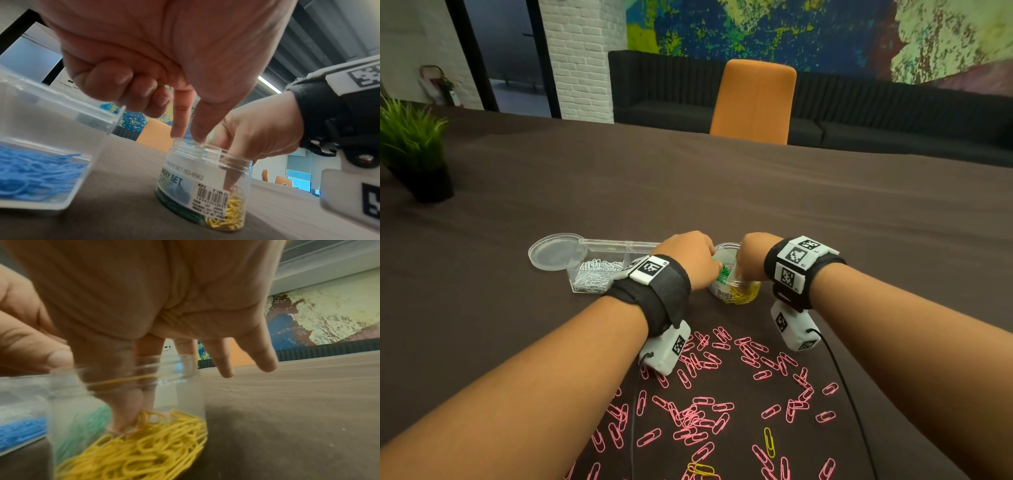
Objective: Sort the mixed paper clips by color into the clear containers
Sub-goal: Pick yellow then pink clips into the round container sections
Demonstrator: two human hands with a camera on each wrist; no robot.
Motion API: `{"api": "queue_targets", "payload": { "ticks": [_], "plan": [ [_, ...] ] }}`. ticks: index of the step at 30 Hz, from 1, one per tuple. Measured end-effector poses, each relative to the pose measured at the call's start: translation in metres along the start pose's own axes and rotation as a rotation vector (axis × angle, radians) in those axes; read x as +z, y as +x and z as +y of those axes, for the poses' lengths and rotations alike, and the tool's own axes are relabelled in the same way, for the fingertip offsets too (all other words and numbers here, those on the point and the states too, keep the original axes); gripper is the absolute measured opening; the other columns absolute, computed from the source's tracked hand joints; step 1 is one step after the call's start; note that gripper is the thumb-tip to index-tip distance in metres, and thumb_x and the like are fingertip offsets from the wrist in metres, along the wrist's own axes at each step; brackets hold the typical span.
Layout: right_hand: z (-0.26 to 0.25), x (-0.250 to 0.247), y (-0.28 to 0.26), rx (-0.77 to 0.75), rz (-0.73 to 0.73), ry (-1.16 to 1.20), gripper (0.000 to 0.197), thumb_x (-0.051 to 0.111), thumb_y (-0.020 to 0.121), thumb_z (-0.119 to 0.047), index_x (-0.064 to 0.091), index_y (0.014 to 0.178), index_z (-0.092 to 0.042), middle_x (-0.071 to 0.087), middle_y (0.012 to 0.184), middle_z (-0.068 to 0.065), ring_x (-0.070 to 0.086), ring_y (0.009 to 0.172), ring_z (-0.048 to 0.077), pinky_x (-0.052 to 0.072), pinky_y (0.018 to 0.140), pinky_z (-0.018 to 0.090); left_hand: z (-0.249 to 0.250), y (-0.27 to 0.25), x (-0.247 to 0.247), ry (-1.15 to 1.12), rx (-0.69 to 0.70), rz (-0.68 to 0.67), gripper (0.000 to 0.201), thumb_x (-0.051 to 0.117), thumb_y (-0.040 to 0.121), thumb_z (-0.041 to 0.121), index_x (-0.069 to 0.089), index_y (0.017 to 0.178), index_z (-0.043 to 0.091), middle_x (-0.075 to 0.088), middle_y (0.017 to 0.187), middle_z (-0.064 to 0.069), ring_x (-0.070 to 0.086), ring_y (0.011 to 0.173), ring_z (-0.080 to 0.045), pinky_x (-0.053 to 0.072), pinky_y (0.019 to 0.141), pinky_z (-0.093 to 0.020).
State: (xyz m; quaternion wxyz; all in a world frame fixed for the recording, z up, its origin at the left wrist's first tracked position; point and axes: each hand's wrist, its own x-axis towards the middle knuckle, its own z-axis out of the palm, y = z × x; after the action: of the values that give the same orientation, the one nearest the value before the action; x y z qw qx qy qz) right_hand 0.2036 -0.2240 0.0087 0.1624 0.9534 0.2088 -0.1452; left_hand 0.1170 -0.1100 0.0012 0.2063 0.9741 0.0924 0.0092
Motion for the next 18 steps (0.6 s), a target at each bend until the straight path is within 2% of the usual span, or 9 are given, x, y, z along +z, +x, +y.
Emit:
{"api": "queue_targets", "payload": {
  "ticks": [2, 4, 6, 8, 9, 10, 12, 16, 18],
  "plan": [
    [0.008, 0.004, -0.002, -0.020, 0.041, 0.122, 0.026, 0.067, 0.084, -0.033, 0.069, 0.095, -0.009, 0.061, 0.079, 0.002, 0.057, 0.074, 0.018, 0.051, 0.069, 0.029, 0.000, 0.000, 0.000, 0.003, 0.001, -0.001, 0.034, 0.061, 0.090, 0.040, 0.064, 0.122, 0.031, 0.067, 0.119, 0.005, 0.062, 0.109, -0.021, 0.051, 0.094, -0.036],
    [0.020, 0.008, -0.004, -0.065, 0.072, 0.286, 0.019, 0.069, 0.080, -0.030, 0.074, 0.087, -0.012, 0.068, 0.083, 0.002, 0.060, 0.075, 0.016, 0.053, 0.069, 0.031, 0.000, -0.001, -0.001, 0.001, 0.001, -0.003, 0.034, 0.061, 0.090, 0.041, 0.064, 0.122, 0.031, 0.067, 0.120, 0.005, 0.062, 0.109, -0.021, 0.051, 0.095, -0.036],
    [0.031, 0.010, -0.008, -0.133, 0.065, 0.421, 0.008, 0.073, 0.076, -0.028, 0.077, 0.079, -0.021, 0.073, 0.096, -0.003, 0.065, 0.098, 0.014, 0.055, 0.086, 0.034, -0.001, -0.001, -0.001, 0.003, 0.008, -0.005, 0.035, 0.061, 0.090, 0.042, 0.063, 0.123, 0.032, 0.066, 0.121, 0.005, 0.061, 0.111, -0.021, 0.051, 0.096, -0.036],
    [0.040, 0.006, -0.014, -0.199, 0.056, 0.538, 0.002, 0.077, 0.075, -0.026, 0.078, 0.076, -0.024, 0.069, 0.117, -0.009, 0.048, 0.129, 0.005, 0.041, 0.104, 0.034, -0.001, 0.000, -0.001, 0.008, 0.015, -0.005, 0.035, 0.061, 0.090, 0.043, 0.062, 0.124, 0.033, 0.066, 0.123, 0.005, 0.061, 0.112, -0.020, 0.050, 0.096, -0.035],
    [0.044, 0.004, -0.018, -0.219, 0.059, 0.594, 0.003, 0.078, 0.076, -0.027, 0.078, 0.079, -0.024, 0.063, 0.127, -0.011, 0.038, 0.135, 0.002, 0.032, 0.108, 0.033, -0.001, 0.000, -0.001, 0.014, 0.019, -0.006, 0.035, 0.060, 0.091, 0.042, 0.062, 0.125, 0.033, 0.065, 0.124, 0.005, 0.061, 0.112, -0.020, 0.050, 0.095, -0.035],
    [0.048, 0.000, -0.022, -0.234, 0.069, 0.641, 0.006, 0.079, 0.077, -0.028, 0.079, 0.081, -0.024, 0.059, 0.133, -0.010, 0.033, 0.137, 0.000, 0.026, 0.109, 0.033, -0.002, 0.001, 0.000, 0.023, 0.024, -0.007, 0.036, 0.060, 0.091, 0.042, 0.062, 0.126, 0.033, 0.065, 0.125, 0.006, 0.060, 0.113, -0.020, 0.050, 0.095, -0.034],
    [0.055, -0.004, -0.025, -0.243, 0.097, 0.675, 0.011, 0.078, 0.079, -0.031, 0.078, 0.086, -0.022, 0.055, 0.139, -0.007, 0.033, 0.139, 0.002, 0.022, 0.108, 0.031, -0.003, 0.002, 0.000, 0.035, 0.035, 0.002, 0.037, 0.060, 0.090, 0.041, 0.062, 0.126, 0.034, 0.064, 0.127, 0.006, 0.059, 0.116, -0.021, 0.048, 0.096, -0.032],
    [0.058, -0.004, -0.021, -0.241, 0.093, 0.674, 0.020, 0.077, 0.082, -0.031, 0.077, 0.092, -0.015, 0.057, 0.138, -0.004, 0.037, 0.137, 0.003, 0.024, 0.102, 0.026, -0.004, 0.003, -0.001, 0.057, 0.050, -0.006, 0.037, 0.060, 0.091, 0.042, 0.062, 0.126, 0.033, 0.063, 0.128, 0.007, 0.058, 0.117, -0.020, 0.047, 0.097, -0.032],
    [0.059, 0.000, -0.016, -0.246, 0.087, 0.693, 0.020, 0.076, 0.083, -0.031, 0.076, 0.092, -0.014, 0.059, 0.134, -0.005, 0.040, 0.135, 0.003, 0.026, 0.104, 0.028, -0.002, 0.004, -0.005, 0.083, 0.069, 0.007, 0.036, 0.061, 0.091, 0.041, 0.063, 0.126, 0.033, 0.063, 0.128, 0.007, 0.058, 0.118, -0.019, 0.048, 0.098, -0.033]
  ]
}}
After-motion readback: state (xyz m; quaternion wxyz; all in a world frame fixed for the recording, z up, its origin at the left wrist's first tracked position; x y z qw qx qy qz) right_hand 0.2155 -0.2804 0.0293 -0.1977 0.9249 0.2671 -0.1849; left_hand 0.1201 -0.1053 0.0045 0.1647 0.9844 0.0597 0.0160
